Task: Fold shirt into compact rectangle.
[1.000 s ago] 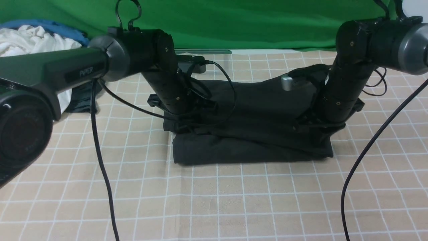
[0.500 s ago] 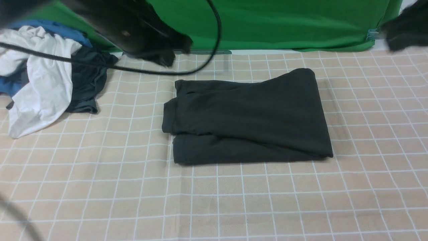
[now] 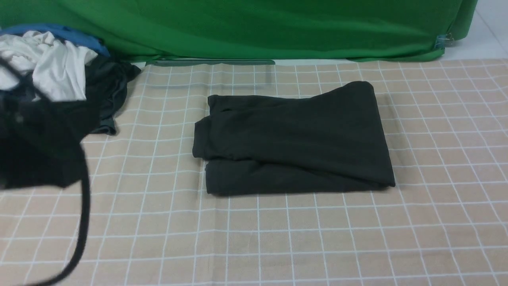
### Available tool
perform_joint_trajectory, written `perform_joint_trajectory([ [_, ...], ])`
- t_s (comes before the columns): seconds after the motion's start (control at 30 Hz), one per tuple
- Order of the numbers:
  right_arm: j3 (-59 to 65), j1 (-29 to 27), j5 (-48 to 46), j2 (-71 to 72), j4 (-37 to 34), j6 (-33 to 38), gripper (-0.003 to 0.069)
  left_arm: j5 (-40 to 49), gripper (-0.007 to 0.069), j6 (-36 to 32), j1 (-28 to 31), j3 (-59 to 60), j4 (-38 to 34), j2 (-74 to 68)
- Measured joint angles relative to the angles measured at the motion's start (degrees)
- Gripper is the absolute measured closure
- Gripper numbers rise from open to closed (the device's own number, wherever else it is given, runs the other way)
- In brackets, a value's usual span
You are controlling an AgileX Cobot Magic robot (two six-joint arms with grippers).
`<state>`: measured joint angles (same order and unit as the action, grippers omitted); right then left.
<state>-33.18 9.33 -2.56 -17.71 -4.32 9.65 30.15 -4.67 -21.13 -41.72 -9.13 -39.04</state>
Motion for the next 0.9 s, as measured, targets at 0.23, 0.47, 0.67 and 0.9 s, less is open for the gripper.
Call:
perform_joint_trajectory([
  [0.23, 14.09, 0.0, 18.8, 8.57, 0.0, 0.0, 0.0542, -16.2, 0.0606, 0.36, 0.0, 18.51, 0.0, 16.17],
  [0.47, 14.66, 0.0, 20.13, 8.72, 0.0, 0.0, 0.0452, -20.33, 0.0606, 0.36, 0.0, 21.42, 0.12, 19.8],
  [0.67, 14.66, 0.0, 20.2, 8.72, -0.02, 0.05, 0.0441, -20.28, 0.0606, 0.36, 0.0, 21.6, 0.68, 19.8],
  [0.9, 14.66, 0.0, 20.2, 8.72, -0.02, 0.05, 0.0424, -20.28, 0.0606, 0.13, 0.0, 21.6, 1.29, 19.8],
])
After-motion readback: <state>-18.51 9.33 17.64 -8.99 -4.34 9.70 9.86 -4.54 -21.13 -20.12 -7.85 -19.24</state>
